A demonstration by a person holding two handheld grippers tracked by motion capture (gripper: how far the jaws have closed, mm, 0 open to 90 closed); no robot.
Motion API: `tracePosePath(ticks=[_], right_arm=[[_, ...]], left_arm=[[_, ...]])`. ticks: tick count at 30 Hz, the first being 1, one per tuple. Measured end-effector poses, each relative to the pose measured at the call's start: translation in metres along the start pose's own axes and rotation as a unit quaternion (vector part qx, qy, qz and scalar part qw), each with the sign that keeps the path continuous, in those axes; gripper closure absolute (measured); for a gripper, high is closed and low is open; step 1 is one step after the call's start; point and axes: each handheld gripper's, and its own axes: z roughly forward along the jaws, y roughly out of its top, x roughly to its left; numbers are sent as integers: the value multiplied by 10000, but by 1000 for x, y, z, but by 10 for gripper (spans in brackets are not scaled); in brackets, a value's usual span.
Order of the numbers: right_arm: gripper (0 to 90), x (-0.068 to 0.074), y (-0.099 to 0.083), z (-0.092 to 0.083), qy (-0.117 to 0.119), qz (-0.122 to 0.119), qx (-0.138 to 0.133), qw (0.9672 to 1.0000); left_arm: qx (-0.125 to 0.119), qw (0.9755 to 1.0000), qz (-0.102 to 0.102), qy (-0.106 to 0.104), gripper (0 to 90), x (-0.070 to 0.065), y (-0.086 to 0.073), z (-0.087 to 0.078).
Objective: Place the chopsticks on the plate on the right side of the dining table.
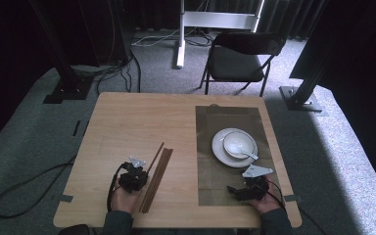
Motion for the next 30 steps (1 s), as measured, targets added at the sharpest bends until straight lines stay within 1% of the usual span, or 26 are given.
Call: tracePosePath(ticks=[6, 8, 19, 30], right_arm=[[113, 0, 0, 0, 11, -2, 0, 10000], [112, 0, 0, 0, 14, -10, 6, 10000], [113, -1, 0, 0, 20, -21, 11, 10000], [113, -1, 0, 0, 22, -25, 9, 10000]], left_arm=[[-53, 10000, -26, 6, 847, 4, 2, 3], [-54, 10000, 1, 9, 847, 5, 4, 4], [-77, 9999, 94, 12, 846, 4, 5, 5], [-92, 9999, 109, -16, 846, 4, 6, 6]])
